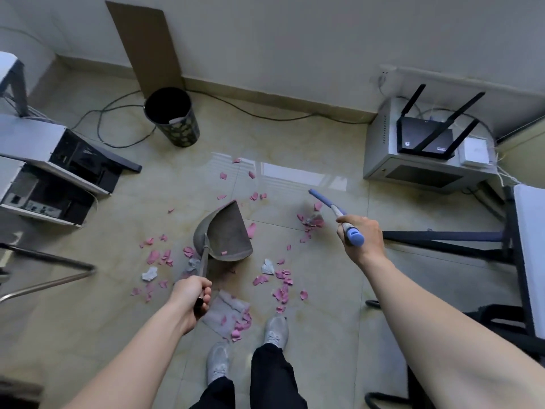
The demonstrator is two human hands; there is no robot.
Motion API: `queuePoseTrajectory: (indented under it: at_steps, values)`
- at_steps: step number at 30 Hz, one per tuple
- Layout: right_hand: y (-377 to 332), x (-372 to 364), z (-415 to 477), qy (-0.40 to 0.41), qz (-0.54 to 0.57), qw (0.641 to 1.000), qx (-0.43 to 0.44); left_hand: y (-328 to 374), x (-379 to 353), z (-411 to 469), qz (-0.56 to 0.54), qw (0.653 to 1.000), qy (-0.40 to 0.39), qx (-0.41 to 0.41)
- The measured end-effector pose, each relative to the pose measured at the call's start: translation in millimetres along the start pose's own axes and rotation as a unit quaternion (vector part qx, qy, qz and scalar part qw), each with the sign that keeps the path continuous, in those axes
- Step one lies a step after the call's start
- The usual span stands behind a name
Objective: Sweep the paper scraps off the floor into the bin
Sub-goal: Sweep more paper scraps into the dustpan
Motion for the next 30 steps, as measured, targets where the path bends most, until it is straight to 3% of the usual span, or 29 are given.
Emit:
queuePoseTrajectory:
  at_steps: [4, 12, 30]
  values:
    - [7, -20, 38, 0.008, 0.032, 0.999, -0.02, -2, -15, 11, -0.028, 0.999, 0.023, -0.007]
    - [30, -75, 68, -0.055, 0.056, 0.996, -0.045, -9, -44, 31, -0.031, 0.998, 0.051, -0.012]
    - [-25, -122, -113, -0.187, -0.009, 0.981, 0.053, -21, 8, 14, 0.013, 1.0, 0.019, -0.014]
Point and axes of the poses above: each hand's wrist, its own z-axis towards the middle knuckle, its own x-axis out of the back of the hand, y = z × x, the point moved 8 cm from there along z, towards the middle knuckle, and after that the axes turned 8 degrees about -z, right-handed, at the moved point
